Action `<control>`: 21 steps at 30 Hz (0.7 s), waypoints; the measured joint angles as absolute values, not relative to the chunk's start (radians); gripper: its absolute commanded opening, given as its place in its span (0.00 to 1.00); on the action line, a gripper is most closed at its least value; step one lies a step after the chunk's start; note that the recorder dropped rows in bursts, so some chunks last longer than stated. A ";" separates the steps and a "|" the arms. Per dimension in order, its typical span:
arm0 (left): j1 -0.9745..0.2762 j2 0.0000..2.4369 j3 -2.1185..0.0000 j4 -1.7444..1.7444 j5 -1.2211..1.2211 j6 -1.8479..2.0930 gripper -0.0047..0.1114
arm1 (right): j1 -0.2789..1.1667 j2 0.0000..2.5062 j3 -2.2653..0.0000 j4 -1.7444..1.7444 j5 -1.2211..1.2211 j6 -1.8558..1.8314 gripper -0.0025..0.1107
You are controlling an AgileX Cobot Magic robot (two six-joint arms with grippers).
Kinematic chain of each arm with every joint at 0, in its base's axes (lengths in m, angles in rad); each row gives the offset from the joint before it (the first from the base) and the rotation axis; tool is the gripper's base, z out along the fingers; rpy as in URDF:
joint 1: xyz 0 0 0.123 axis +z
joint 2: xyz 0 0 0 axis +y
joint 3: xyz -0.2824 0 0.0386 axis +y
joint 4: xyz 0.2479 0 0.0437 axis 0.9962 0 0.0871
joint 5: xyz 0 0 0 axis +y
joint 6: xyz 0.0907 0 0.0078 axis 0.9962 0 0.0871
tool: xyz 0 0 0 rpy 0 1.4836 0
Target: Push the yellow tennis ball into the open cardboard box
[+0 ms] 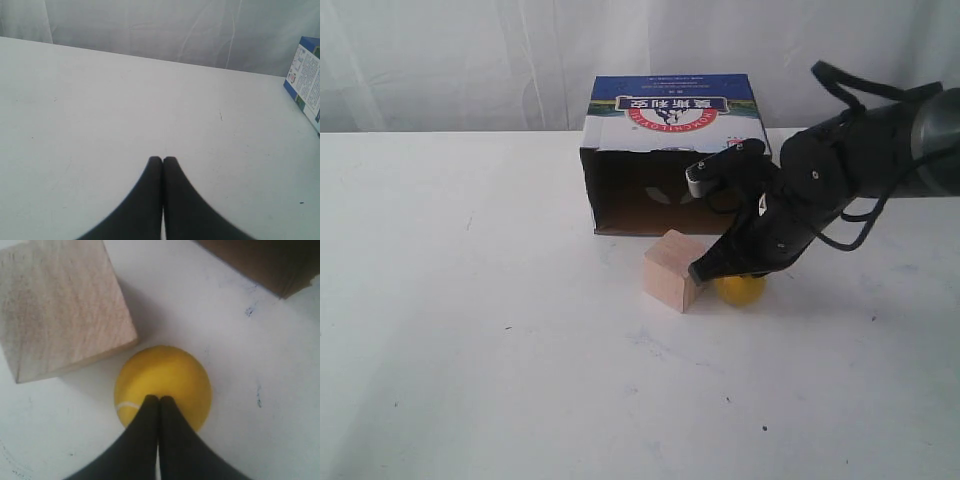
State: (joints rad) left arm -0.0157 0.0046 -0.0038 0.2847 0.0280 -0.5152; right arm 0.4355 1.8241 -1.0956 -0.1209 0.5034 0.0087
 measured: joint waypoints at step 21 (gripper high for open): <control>-0.016 0.005 -0.004 0.285 0.028 -0.515 0.04 | 0.366 1.832 -1.104 -0.164 0.414 0.025 0.02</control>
State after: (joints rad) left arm -0.0157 0.0046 -0.0038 0.2847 0.0280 -0.5152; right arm 0.3657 1.8319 -1.1038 -0.1637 0.4137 0.0254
